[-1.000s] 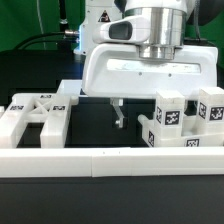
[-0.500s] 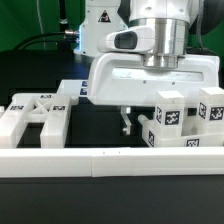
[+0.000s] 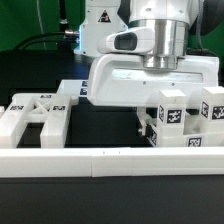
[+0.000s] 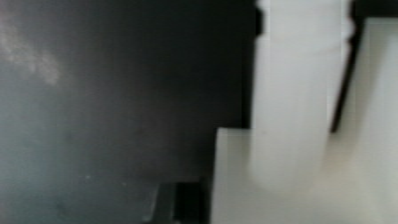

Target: Assemble chair

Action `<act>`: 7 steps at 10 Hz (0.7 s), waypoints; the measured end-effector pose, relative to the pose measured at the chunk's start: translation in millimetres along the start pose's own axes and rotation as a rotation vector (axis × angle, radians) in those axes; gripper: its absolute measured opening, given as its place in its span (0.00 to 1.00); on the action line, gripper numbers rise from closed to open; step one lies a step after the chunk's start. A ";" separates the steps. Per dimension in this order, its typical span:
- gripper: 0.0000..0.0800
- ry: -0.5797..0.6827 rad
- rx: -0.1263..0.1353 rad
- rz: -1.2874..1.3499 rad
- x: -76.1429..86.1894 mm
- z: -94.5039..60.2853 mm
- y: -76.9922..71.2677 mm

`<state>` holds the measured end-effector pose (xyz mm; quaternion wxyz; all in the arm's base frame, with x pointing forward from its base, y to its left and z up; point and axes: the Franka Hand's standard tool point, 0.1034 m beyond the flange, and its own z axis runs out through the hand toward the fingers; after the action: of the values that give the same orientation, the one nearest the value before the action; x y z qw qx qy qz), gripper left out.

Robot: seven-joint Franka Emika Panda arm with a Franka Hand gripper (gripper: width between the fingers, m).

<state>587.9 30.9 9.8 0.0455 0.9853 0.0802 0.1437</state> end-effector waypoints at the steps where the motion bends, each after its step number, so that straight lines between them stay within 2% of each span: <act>1: 0.06 0.002 0.000 0.001 0.8 -0.9 1.1; 4: 0.05 0.008 -0.002 0.005 3.9 -4.9 5.4; 5: 0.05 0.014 -0.004 0.009 8.9 -12.5 9.5; 7: 0.04 0.003 -0.006 -0.007 19.0 -34.0 28.8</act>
Offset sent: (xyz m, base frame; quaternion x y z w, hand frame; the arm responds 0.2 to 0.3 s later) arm -0.0036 -0.0092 0.0125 -0.0070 -0.0017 -0.0141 0.9999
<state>600.1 8.1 50.7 0.0489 0.9847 0.0831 0.1454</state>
